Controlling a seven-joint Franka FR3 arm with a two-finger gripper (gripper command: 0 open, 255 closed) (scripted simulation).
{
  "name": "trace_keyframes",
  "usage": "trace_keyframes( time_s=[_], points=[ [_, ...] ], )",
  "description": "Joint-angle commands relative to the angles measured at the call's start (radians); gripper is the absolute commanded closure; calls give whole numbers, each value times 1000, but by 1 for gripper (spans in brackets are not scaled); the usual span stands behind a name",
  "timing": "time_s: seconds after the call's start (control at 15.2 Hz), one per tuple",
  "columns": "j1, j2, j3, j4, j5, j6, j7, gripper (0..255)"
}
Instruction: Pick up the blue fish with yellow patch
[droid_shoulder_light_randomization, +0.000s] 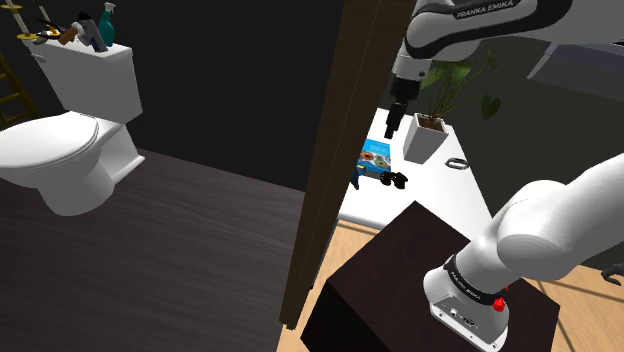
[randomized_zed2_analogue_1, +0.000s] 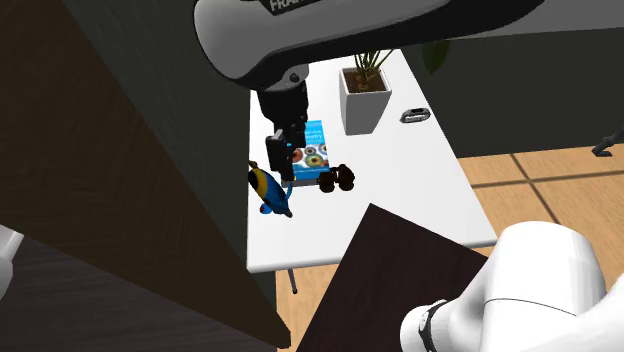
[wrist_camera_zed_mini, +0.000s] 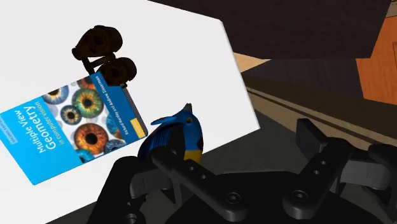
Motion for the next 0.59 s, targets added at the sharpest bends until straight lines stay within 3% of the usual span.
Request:
trace_keyframes(
  time_s=[0.0, 0.53],
  points=[
    [4, 86, -29, 30, 21, 17, -72, 0],
    [-14, 458, -71, 186, 142, 61, -342, 0]
  ],
)
